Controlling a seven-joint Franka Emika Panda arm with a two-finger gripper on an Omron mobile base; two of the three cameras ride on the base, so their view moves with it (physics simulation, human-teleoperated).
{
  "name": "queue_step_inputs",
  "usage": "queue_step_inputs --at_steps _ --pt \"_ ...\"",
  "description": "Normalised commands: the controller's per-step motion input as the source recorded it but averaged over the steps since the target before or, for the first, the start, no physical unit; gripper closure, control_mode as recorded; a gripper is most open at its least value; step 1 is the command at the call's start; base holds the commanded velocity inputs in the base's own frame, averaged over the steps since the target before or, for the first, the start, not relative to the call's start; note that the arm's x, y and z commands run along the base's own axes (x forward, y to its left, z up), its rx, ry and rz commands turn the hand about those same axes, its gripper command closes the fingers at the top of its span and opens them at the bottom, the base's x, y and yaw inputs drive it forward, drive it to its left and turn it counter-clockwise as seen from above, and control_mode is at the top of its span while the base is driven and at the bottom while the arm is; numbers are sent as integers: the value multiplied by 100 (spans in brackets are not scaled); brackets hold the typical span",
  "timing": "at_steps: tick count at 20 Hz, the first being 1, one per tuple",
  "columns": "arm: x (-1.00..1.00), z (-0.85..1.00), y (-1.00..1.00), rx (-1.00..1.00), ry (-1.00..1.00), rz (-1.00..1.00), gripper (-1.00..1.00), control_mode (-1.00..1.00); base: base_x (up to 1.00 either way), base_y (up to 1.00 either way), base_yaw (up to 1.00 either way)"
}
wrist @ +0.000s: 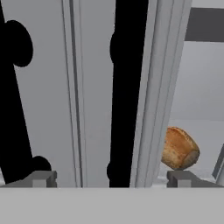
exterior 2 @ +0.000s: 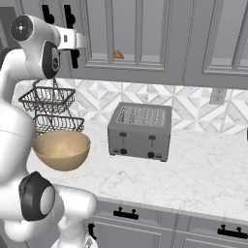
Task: Open the cabinet, pick up the bread from the cabinet and place it in the basket. Then move the basket to the dining counter.
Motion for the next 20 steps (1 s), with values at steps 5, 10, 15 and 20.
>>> queue_step_inputs --at_steps 5,10,15,20 --pt "36 0 -20 0 -1 0 -100 -100 0 0 0" --pt "57 0 11 2 0 0 -100 -100 0 0 0" --pt "39 -2 4 3 0 0 -100 -100 0 0 0" --pt "53 -13 0 4 0 0 100 -100 0 0 0"
